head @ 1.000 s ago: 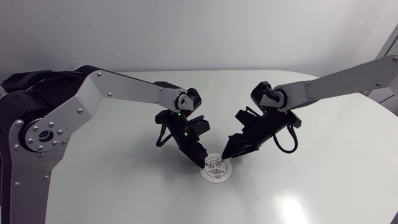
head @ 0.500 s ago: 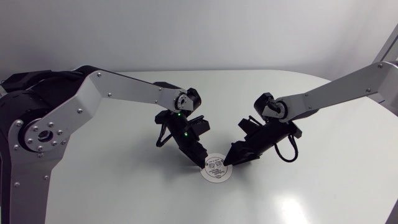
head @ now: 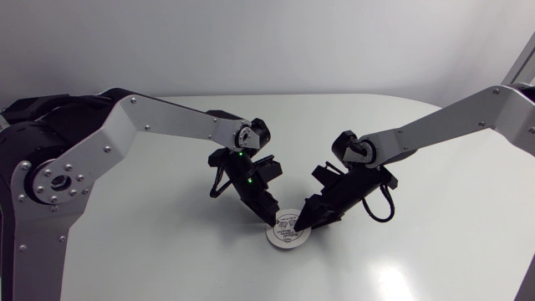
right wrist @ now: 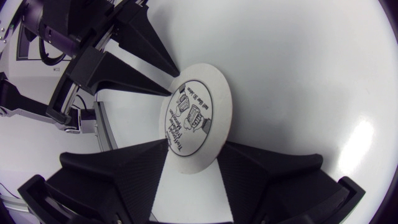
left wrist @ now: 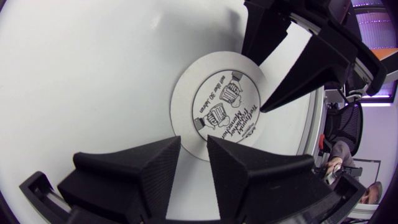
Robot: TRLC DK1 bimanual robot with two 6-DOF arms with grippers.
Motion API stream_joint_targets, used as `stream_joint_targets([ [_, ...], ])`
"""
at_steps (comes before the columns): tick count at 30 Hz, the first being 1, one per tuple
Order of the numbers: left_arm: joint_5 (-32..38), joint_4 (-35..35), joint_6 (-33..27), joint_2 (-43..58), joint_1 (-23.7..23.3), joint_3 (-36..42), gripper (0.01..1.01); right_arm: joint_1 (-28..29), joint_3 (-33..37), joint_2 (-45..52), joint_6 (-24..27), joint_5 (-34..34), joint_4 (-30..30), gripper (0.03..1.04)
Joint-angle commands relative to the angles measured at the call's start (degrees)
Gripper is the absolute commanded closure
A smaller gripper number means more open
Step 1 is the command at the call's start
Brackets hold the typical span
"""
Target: Turn the coaster over.
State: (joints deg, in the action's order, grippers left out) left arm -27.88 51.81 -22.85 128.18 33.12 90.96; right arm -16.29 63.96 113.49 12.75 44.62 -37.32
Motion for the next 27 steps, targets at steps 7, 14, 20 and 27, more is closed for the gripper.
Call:
stream_joint_targets([
  [7,0.5,-0.5,0.3,2.2,0.6,-2.7,0.698,0.2,0.6,-0.7,-2.2,-1.1,0.9,1.01],
  [14,0.5,-0.7,0.3,-1.3,-1.0,-3.5,0.692,0.6,0.1,-8.9,-2.8,-5.2,1.5,1.02],
  [20,2.3,-0.7,1.1,-11.0,-5.4,-4.6,0.490,-2.5,2.4,-17.4,-0.5,-15.7,-0.6,1.02],
  [27,3.7,-2.9,3.3,-19.9,-11.2,-6.8,0.157,-15.7,-5.3,-22.3,9.6,-46.5,13.1,1.02],
])
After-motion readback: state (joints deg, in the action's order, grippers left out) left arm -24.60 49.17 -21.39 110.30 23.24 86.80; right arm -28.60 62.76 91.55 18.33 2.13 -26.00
